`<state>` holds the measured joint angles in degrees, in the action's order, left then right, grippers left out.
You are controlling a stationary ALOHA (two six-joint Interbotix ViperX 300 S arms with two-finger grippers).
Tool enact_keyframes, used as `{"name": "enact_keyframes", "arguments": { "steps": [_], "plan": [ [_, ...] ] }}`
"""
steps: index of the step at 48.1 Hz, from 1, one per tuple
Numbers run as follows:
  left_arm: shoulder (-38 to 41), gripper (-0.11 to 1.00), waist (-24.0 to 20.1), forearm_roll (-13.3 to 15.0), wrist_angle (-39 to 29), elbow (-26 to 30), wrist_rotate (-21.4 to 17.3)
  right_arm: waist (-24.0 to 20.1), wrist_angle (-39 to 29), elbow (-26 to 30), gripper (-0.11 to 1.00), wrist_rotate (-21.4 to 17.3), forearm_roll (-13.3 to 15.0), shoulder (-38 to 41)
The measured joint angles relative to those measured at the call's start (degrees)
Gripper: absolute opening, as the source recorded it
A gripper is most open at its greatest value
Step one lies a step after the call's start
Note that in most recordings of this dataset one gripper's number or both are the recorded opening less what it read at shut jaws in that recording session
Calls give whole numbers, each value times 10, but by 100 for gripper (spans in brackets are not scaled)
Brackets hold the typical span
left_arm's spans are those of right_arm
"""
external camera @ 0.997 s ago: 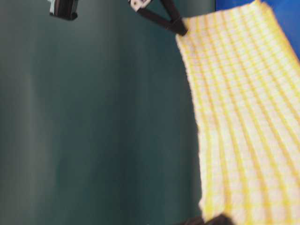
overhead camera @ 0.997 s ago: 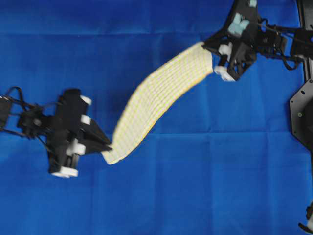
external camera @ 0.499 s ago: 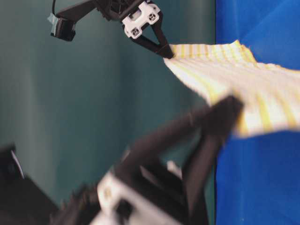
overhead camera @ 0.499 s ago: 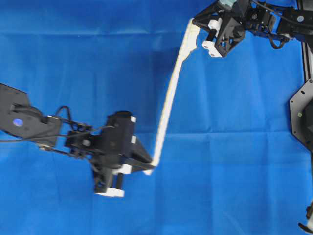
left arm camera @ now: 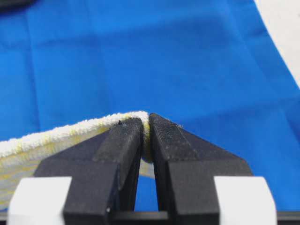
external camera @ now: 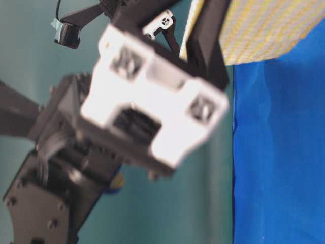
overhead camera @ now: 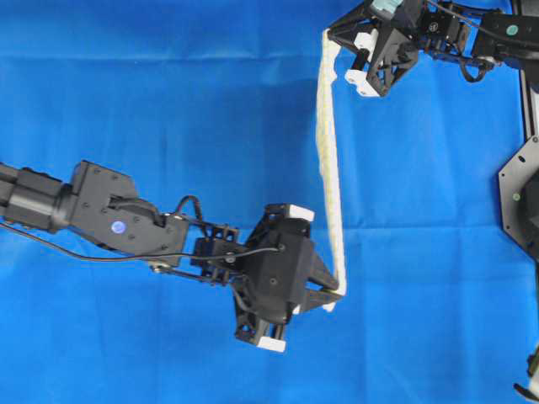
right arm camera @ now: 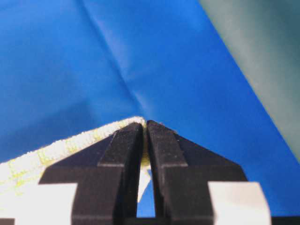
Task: Fold the yellow towel.
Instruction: 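Lift the strip and rotate it, right gripper moving to the far side, then lay the strip down vertically and open the left gripper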
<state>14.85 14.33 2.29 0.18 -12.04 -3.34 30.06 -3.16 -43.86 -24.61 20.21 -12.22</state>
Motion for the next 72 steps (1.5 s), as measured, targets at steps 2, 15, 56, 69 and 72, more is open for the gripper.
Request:
{"name": "enact_keyframes", "arguments": {
  "steps": [2,15,56,69,72],
  "plan": [
    [4,4,-1,0,0,4,-1,0,0,0,4,1,1,0],
    [14,4,-5,0,19,7,-6,7,1,0,4,1,2,0],
    [-13,4,14,11,236,-220,-1,-40,10,139,4,0,2,187],
    [-33,4,30,14,244,-266,18,-58,9,177,4,-1,2,221],
    [-36,4,31,14,244,-272,24,-60,10,179,4,-2,2,224]
  ]
}}
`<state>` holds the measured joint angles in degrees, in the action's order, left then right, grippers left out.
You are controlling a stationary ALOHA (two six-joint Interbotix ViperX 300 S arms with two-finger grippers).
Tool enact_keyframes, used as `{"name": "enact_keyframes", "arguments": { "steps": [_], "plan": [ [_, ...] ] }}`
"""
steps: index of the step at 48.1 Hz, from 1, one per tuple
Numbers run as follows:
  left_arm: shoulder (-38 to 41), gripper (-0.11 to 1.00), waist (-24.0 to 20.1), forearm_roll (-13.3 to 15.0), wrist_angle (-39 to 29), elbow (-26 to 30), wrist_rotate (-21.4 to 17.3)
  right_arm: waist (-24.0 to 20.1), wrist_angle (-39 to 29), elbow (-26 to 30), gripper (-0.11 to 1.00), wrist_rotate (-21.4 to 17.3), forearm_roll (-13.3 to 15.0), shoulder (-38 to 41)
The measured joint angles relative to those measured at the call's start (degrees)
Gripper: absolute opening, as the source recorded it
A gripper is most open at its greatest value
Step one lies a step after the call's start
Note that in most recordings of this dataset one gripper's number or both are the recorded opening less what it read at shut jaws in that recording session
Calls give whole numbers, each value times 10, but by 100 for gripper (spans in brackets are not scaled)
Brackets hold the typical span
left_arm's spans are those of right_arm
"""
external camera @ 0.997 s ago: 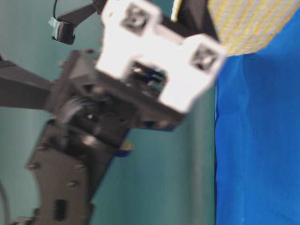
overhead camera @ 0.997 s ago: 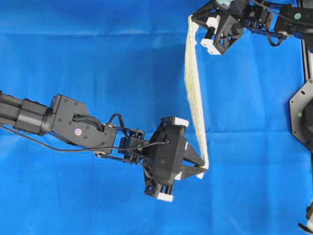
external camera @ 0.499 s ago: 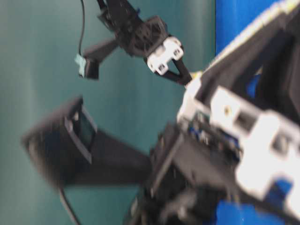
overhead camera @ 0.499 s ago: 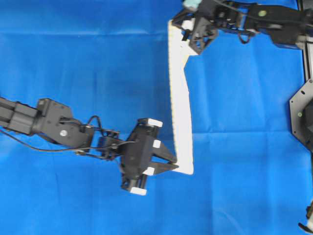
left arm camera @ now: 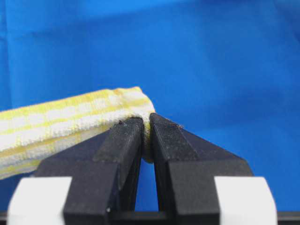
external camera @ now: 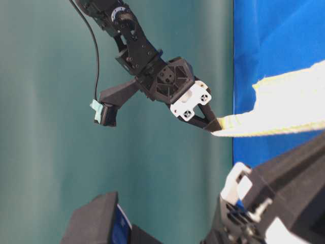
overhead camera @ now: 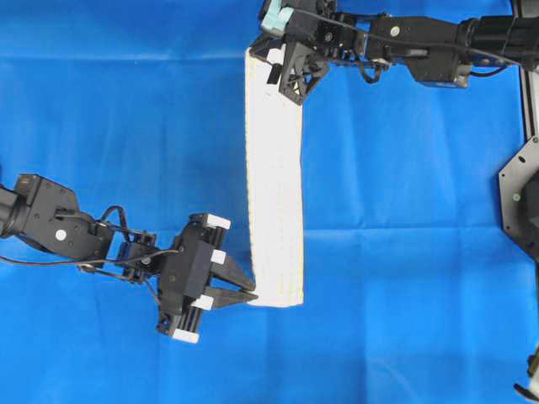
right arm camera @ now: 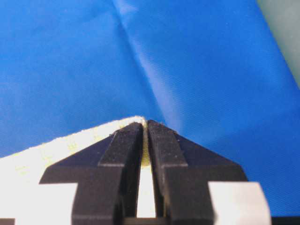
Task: Fold the yellow towel.
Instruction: 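Lay the strip down vertically and open the left gripper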
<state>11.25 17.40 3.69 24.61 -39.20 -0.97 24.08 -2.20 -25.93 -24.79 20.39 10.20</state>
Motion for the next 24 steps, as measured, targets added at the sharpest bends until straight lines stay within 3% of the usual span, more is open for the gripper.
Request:
{"name": "enact_keyframes", "arguments": {
  "steps": [12,24],
  "plan": [
    [-2,6,1,0,-14,-7,12,-4,-1,2,4,1,0,4],
    [-3,38,6,-2,-22,-7,12,-11,0,2,4,4,1,5]
  ]
}}
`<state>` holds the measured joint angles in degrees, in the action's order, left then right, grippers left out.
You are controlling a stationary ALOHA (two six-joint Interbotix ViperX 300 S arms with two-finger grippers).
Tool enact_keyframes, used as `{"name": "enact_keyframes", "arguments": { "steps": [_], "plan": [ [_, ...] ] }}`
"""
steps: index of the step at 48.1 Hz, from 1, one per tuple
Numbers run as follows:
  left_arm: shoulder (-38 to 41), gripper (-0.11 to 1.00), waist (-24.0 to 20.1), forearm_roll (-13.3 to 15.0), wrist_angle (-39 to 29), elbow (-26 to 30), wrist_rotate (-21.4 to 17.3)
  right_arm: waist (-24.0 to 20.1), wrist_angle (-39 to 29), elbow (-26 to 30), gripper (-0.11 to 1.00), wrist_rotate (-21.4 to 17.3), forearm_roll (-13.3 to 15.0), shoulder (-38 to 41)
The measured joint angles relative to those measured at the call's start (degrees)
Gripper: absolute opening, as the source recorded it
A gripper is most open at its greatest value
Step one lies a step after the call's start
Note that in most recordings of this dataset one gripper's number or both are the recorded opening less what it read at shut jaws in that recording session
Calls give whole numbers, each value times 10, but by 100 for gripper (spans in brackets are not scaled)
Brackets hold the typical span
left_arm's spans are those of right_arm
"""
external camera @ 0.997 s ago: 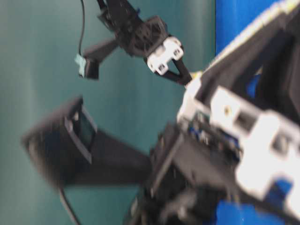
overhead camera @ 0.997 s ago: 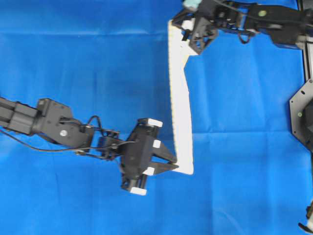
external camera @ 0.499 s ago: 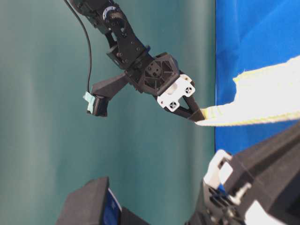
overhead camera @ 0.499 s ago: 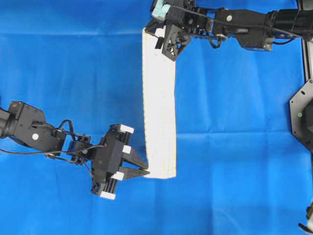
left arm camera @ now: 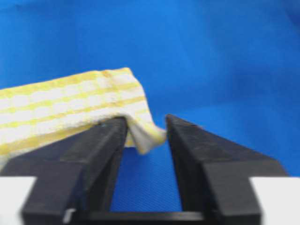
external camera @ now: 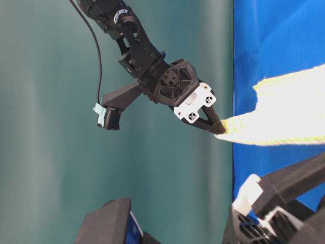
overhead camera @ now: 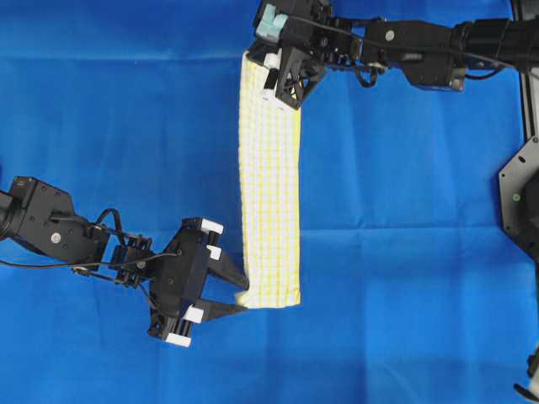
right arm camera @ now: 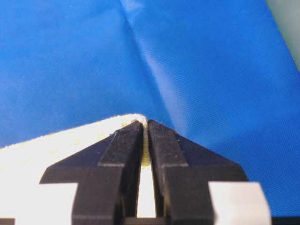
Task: Fold the yellow towel.
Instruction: 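Lay the strip down vertically and open the left gripper, then release the right gripper and move both grippers away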
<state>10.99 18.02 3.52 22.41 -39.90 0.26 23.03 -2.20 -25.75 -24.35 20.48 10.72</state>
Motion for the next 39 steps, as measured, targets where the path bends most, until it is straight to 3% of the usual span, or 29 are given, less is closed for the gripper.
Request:
{"name": "enact_keyframes", "arguments": {
  "steps": [7,11,15,18,29,39],
  "plan": [
    [-1,42,1,0,-11,0,-1,-4,1,0,9,0,0,1],
    [-11,42,0,0,-32,0,0,-5,0,1,26,1,-1,1],
    [-32,42,0,0,-62,0,-1,-7,-4,0,51,2,0,0],
    [-55,42,0,0,-94,0,-4,-8,-10,-1,61,5,-1,-4],
    [-150,42,-9,-2,-192,-5,-6,-7,-29,-31,56,10,0,-67],
    [-198,42,-56,-3,-218,-35,-7,-13,-27,-98,56,4,0,-152]
  ]
}}
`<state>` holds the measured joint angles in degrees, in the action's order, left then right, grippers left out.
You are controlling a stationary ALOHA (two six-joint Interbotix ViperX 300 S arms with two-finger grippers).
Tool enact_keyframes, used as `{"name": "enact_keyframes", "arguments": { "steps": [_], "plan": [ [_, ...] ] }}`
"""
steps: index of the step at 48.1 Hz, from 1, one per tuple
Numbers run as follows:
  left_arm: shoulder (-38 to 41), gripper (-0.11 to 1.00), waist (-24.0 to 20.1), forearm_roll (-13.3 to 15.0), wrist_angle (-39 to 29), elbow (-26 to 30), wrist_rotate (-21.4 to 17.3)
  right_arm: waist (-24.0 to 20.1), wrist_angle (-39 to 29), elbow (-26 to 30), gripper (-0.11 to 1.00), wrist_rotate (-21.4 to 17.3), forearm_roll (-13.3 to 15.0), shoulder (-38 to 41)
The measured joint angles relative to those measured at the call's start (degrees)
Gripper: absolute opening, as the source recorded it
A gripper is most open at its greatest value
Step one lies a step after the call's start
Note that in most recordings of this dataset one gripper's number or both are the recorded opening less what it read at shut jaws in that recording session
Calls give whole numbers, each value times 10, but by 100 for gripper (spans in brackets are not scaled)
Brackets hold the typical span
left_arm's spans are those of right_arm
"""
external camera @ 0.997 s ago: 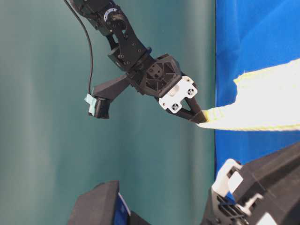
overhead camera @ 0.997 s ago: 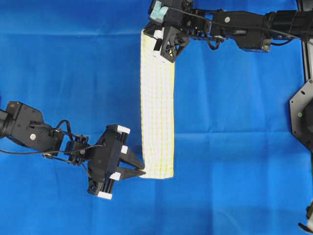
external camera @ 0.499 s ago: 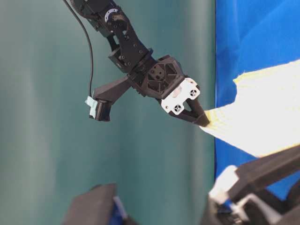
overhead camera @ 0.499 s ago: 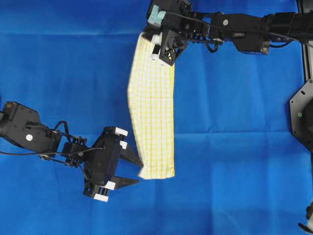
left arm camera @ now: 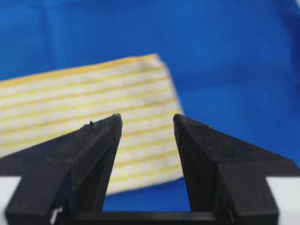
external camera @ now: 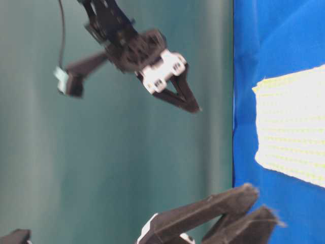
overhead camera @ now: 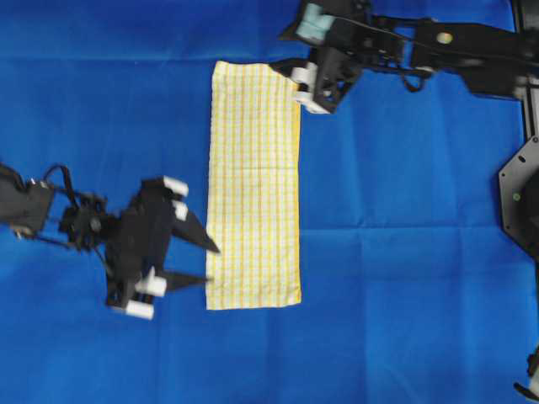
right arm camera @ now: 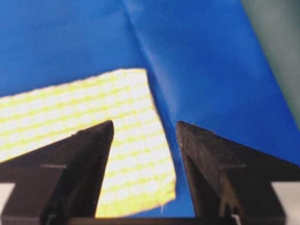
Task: Fold the yellow towel.
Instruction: 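Release the right gripper and move both grippers away, then move both grippers to the strip's far end corners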
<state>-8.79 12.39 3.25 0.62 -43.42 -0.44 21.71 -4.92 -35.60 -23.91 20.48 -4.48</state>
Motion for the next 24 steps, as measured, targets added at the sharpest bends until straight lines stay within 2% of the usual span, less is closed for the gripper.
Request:
{"name": "enact_keyframes", "arguments": {
  "steps": [13,24],
  "plan": [
    [-40,42,-76,-1,4,-44,0,-33,59,-112,57,-4,-6,-112],
    [-81,45,-115,-1,22,-84,0,-77,86,-171,57,-4,-16,-180]
  ]
}}
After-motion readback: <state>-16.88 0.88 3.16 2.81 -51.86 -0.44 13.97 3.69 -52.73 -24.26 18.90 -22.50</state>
